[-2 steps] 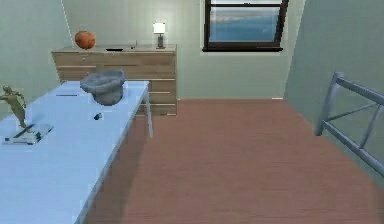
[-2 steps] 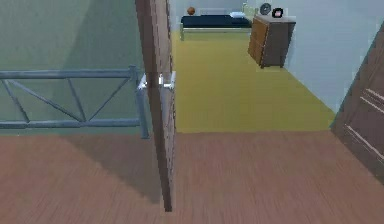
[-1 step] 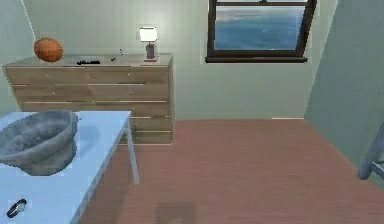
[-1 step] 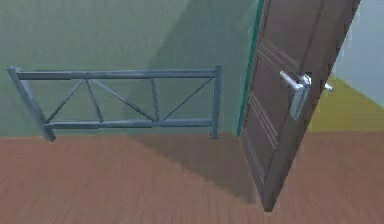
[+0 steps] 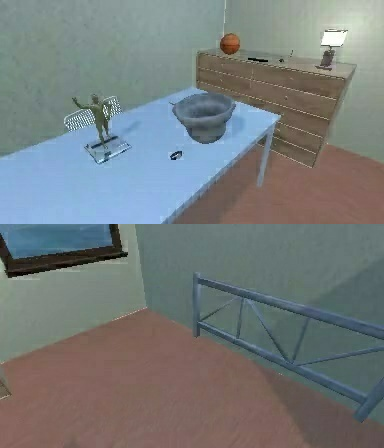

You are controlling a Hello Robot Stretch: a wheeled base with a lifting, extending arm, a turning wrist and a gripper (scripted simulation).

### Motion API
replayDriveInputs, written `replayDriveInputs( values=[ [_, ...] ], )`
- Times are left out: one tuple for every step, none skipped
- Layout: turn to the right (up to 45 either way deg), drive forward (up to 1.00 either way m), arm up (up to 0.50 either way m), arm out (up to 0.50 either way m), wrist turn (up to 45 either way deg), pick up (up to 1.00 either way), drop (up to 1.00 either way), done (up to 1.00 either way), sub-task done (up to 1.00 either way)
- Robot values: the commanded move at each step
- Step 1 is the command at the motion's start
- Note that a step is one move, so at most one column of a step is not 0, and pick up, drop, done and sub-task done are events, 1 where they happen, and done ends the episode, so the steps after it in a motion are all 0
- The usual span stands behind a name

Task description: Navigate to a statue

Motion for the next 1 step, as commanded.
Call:
replayDriveInputs(
  values=[
    [-24.0,0.00,0.00,0.00,0.0,0.00,0.00,0.00,0.00]
  ],
)
